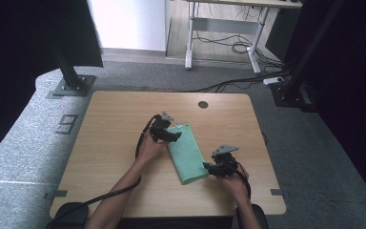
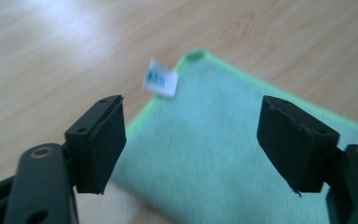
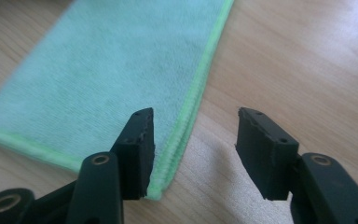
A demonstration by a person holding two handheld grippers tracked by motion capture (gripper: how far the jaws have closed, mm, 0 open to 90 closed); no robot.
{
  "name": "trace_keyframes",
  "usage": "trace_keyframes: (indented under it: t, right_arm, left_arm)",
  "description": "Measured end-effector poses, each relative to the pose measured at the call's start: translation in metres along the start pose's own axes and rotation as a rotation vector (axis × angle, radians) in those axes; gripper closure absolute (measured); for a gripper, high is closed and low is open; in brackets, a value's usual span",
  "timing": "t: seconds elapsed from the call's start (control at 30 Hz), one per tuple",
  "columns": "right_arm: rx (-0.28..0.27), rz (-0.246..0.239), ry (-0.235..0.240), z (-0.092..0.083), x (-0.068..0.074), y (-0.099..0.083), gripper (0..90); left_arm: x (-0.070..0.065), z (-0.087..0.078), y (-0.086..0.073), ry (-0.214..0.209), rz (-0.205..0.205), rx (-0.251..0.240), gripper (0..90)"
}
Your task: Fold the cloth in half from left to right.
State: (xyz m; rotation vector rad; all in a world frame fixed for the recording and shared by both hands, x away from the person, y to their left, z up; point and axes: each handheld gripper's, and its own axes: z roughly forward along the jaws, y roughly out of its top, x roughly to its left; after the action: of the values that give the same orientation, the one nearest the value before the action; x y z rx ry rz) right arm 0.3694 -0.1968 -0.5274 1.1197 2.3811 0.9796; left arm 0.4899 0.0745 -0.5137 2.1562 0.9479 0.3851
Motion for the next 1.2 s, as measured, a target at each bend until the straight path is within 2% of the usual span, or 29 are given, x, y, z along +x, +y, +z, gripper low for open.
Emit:
trace_keyframes:
  t: [0.13, 0.23, 0.33, 0.5, 0.6, 0.7, 0.93, 1.2]
  right_arm:
    - [0.046, 0.003, 0.004, 0.009, -0.002, -0.005, 41.2]
    - [0.048, 0.016, 0.019, 0.010, -0.003, -0.007, 41.2]
    - [0.049, 0.010, 0.038, 0.011, 0.000, -0.007, 40.6]
    - [0.055, -0.023, 0.074, 0.014, 0.015, -0.005, 38.2]
    - [0.053, -0.035, 0.080, 0.015, 0.020, -0.003, 37.3]
    - [0.052, -0.030, 0.079, 0.016, 0.021, -0.003, 36.6]
    - [0.047, -0.024, 0.075, 0.016, 0.020, -0.004, 34.2]
    - [0.038, -0.023, 0.073, 0.017, 0.020, -0.004, 32.4]
  left_arm:
    - [0.003, -0.001, -0.013, 0.023, -0.002, 0.020, 21.9]
    - [0.010, 0.003, -0.019, 0.059, -0.018, 0.037, 21.9]
    - [0.018, 0.006, -0.021, 0.087, -0.030, 0.046, 21.9]
    - [0.038, 0.011, -0.021, 0.126, -0.094, 0.041, 22.1]
    - [0.045, 0.011, -0.022, 0.120, -0.109, 0.055, 21.8]
    - [0.038, 0.009, -0.024, 0.108, -0.081, 0.063, 21.7]
    - [0.005, -0.002, -0.036, 0.057, -0.001, 0.085, 20.5]
    - [-0.031, -0.027, -0.059, -0.001, 0.032, 0.074, 19.7]
